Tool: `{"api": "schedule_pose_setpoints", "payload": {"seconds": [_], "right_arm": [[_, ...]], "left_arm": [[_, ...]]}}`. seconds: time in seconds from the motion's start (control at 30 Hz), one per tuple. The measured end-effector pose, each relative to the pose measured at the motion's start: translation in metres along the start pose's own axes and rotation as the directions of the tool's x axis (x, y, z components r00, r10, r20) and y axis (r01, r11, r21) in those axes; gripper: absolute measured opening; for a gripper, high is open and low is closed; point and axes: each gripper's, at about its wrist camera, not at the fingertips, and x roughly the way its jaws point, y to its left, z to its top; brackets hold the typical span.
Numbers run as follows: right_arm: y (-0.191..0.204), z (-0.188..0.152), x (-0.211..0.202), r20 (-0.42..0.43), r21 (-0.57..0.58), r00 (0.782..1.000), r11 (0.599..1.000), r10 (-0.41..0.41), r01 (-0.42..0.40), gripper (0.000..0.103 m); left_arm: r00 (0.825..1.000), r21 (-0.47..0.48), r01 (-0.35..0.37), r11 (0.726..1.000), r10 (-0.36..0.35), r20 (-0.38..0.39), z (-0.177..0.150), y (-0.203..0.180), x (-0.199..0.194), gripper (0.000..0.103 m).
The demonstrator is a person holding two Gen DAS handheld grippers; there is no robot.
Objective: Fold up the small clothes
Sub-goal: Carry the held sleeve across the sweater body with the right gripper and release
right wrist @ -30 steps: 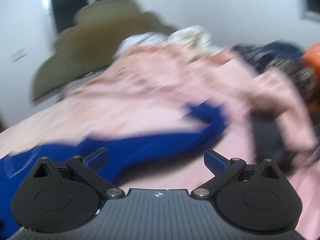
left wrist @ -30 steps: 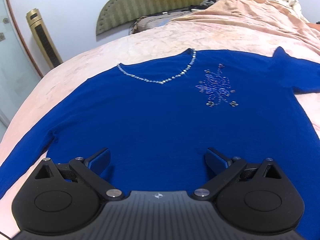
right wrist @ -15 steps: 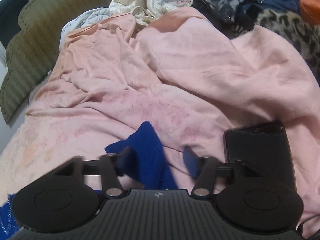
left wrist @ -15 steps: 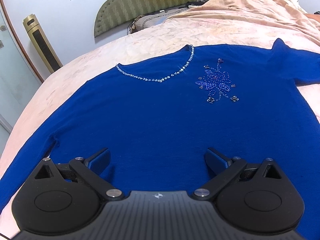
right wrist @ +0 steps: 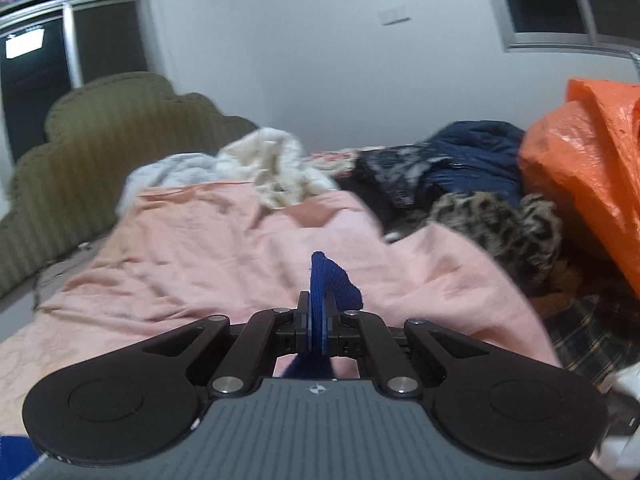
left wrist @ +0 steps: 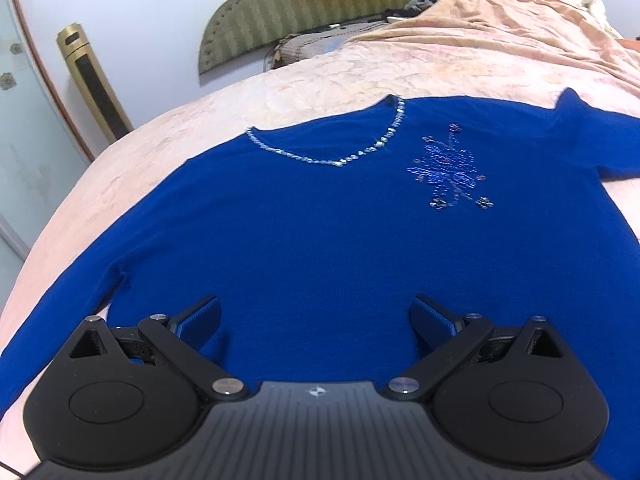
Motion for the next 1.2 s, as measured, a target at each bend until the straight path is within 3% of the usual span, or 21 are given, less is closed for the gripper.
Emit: {"api": "schedule_pose_setpoints", "payload": {"seconds": [0.13,0.23,0.33,0.4,0.5,0.53,0.57,0.6,0.73,0.83,0.97,1.03,1.13,1.2], "right_arm": [[0.048,-0.023,-0.024,-0.018,-0.066,0.987,0.985,0.157,-0.158,0.007],[0.098,-0.047,-0.042,-0.050,-0.157,0.952,0.939,0.301,-0.305,0.007],[0.152,-0.078,-0.060,-0.116,-0.254,0.897,0.860,0.427,-0.443,0.007],[0.186,-0.106,-0.068,-0.189,-0.323,0.848,0.784,0.495,-0.530,0.007],[0.227,-0.147,-0.075,-0.334,-0.364,0.771,0.681,0.542,-0.636,0.007],[0.237,-0.159,-0.075,-0.383,-0.369,0.755,0.661,0.532,-0.653,0.010],[0.244,-0.170,-0.074,-0.416,-0.377,0.751,0.654,0.513,-0.656,0.014],[0.249,-0.178,-0.073,-0.439,-0.386,0.752,0.653,0.492,-0.652,0.025],[0.251,-0.182,-0.074,-0.464,-0.378,0.748,0.658,0.474,-0.651,0.029],[0.249,-0.180,-0.078,-0.461,-0.409,0.758,0.648,0.461,-0.643,0.029],[0.255,-0.184,-0.088,-0.472,-0.456,0.748,0.597,0.466,-0.660,0.033],[0.261,-0.188,-0.091,-0.476,-0.512,0.755,0.555,0.452,-0.655,0.010],[0.273,-0.189,-0.096,-0.468,-0.583,0.780,0.518,0.415,-0.626,0.006],[0.280,-0.180,-0.094,-0.443,-0.595,0.800,0.535,0.405,-0.600,0.006]], "left_arm": [[1.000,-0.023,-0.011,1.000,0.011,0.001,-0.001,0.012,-0.001,0.102],[1.000,-0.024,-0.028,0.999,0.028,0.004,-0.003,0.018,-0.002,0.102],[0.999,-0.024,-0.036,0.999,0.036,0.003,-0.006,0.023,-0.003,0.102],[0.999,-0.023,-0.050,0.999,0.050,0.001,-0.007,0.028,-0.002,0.102],[0.997,-0.033,-0.074,0.997,0.073,-0.011,-0.008,0.036,0.000,0.102],[0.997,-0.042,-0.077,0.996,0.077,-0.017,-0.008,0.040,0.001,0.102],[0.997,-0.051,-0.077,0.996,0.076,-0.019,-0.009,0.044,0.002,0.102],[0.997,-0.062,-0.075,0.995,0.074,-0.023,-0.009,0.047,0.003,0.102],[0.997,-0.087,-0.066,0.994,0.063,-0.038,-0.009,0.055,0.008,0.102],[0.998,-0.089,-0.049,0.995,0.046,-0.042,-0.009,0.055,0.010,0.102],[0.999,-0.079,-0.041,0.996,0.039,-0.038,-0.011,0.057,0.010,0.102],[0.998,-0.087,-0.041,0.995,0.037,-0.041,-0.011,0.061,0.011,0.102],[0.998,-0.115,-0.044,0.992,0.038,-0.051,-0.011,0.072,0.015,0.102],[0.997,-0.128,-0.049,0.990,0.042,-0.061,-0.012,0.079,0.017,0.102]]}}
